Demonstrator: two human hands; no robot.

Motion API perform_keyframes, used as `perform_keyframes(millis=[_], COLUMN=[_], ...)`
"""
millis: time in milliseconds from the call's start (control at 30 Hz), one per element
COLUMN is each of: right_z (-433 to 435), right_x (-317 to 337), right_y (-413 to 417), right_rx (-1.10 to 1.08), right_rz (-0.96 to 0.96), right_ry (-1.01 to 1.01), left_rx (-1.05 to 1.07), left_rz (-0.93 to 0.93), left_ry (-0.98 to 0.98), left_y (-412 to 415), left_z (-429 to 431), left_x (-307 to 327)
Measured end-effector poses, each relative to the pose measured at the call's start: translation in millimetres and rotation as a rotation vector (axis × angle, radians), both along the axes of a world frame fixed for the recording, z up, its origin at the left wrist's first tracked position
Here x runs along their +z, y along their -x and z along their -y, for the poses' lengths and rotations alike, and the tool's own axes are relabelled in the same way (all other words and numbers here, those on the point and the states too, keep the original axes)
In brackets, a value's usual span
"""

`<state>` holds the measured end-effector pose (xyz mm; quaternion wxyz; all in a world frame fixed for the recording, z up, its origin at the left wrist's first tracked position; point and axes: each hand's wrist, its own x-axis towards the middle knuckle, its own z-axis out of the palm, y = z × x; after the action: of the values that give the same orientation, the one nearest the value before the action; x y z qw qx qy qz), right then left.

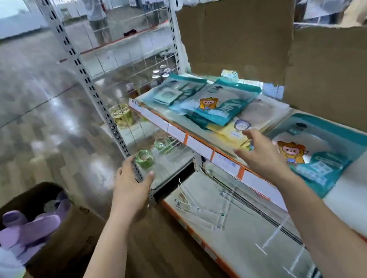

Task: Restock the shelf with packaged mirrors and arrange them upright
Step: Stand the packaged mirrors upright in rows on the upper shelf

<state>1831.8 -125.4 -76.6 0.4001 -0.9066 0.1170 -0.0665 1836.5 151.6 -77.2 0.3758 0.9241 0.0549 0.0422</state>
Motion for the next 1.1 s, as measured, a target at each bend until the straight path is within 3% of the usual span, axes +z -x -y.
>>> perform_keyframes(millis=[400,867,1000,1100], right_z=[-42.8,-11.4,-2.3,10.5], right_x=[-3.2,-23.9,-14.8,-15.3], right_y=[-77.0,-152.8,-163.2,-159.6], right_rx=[-0.121,-0.276,-0.407,-0.533], right_rz=[-0.004,-0.055,-0.031,-0.065], right_ry=[-0.024,0.046,0.035,0.044], left_rx=[-0.204,-0.433,-0.562,-0.625], left_rz=[-0.010,-0.038,0.001,-0.104], left_ry=[0.087,0.035,-0.026,-0.097], left_y=[-127.9,-281.2,-318.9,-336.3], left_z=[-15.2,79.6,113.0,139.2], left_x=[-0.2,9.1,21.2,19.2])
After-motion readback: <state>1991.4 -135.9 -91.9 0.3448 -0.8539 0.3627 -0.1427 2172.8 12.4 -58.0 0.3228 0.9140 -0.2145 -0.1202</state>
